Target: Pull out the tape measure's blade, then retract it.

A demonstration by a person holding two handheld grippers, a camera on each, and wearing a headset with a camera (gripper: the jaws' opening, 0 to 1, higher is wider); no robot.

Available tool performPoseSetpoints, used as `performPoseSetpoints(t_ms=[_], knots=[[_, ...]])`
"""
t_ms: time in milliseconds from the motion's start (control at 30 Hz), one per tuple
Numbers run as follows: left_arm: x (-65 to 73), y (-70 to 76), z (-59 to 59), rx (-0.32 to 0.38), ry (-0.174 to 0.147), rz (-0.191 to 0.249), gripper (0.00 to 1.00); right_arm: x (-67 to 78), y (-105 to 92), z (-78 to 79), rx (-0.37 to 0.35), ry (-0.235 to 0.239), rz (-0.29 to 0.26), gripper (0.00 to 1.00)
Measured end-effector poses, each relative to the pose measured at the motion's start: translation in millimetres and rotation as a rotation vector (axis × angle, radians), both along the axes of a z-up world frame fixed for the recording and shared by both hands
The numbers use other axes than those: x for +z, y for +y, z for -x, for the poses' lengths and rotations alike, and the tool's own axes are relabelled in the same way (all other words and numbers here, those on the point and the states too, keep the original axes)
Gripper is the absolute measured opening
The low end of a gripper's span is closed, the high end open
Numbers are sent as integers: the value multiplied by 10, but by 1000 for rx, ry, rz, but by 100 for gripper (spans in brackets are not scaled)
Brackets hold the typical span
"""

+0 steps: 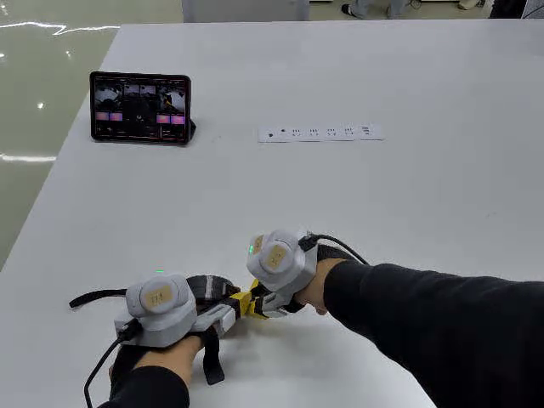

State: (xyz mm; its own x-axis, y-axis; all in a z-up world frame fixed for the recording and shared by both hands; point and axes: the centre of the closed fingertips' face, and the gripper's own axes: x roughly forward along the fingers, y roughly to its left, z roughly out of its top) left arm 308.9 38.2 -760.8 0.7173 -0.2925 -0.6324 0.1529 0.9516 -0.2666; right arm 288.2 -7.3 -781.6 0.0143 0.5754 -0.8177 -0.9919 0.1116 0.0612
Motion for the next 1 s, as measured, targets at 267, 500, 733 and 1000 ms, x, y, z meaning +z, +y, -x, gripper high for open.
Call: performPoseSetpoints(t_ms=[267,500,733,1000], knots=[[0,-1,-1,0,-3,3,65,-3,45,13,12,-8,-4,11],[1,-2,-3,1,-5,1,65,5,42,19,13,-6,-7,11],[14,-5,-16,16,-41,-3,67,7,37,19,-18,-13,6,12],[35,7,-34,20,-43,-3,67,43,-102,-16,-22,-18,26,16]])
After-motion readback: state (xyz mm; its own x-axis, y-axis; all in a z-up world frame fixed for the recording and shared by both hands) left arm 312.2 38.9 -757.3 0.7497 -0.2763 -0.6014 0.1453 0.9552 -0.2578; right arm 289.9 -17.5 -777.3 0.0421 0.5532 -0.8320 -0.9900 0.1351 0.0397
